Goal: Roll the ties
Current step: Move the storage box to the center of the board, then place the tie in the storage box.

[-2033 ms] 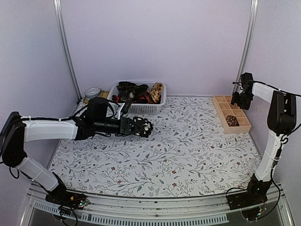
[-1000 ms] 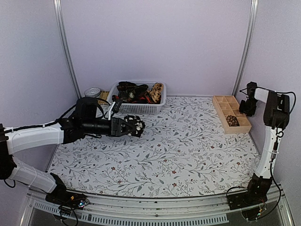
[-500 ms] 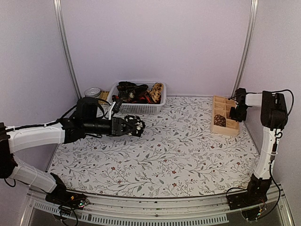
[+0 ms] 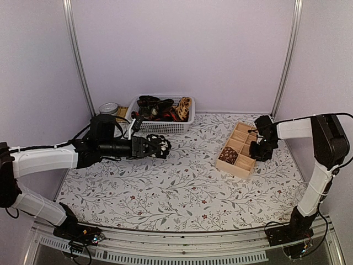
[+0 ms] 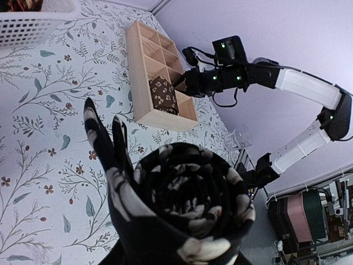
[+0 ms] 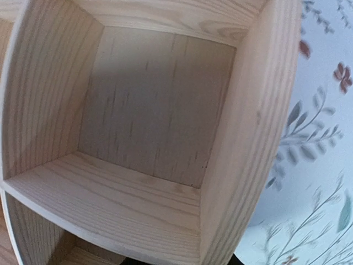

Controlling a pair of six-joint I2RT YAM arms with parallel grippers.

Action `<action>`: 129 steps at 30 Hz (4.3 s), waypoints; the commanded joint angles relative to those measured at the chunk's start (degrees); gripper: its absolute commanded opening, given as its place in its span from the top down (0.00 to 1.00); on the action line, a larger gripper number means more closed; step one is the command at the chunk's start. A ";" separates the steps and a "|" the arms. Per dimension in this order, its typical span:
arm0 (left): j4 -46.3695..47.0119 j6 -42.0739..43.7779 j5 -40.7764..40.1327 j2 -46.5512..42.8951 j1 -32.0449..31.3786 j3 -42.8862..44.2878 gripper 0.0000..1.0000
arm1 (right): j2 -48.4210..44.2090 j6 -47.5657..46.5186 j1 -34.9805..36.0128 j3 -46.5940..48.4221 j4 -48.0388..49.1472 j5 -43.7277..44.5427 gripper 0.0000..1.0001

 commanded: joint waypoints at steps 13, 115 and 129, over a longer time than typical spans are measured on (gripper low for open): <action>0.49 0.37 2.97 15.13 -1.24 14.98 1.00 | -19.30 18.78 27.06 -16.75 7.03 -2.08 0.72; -70.97 5.87 -27.23 73.40 -12.19 90.82 0.71 | -46.75 10.91 33.89 -18.72 0.39 3.92 0.50; -68.07 4.83 -26.29 71.47 -11.76 92.62 0.50 | -48.83 11.22 33.86 -19.97 0.73 4.17 0.50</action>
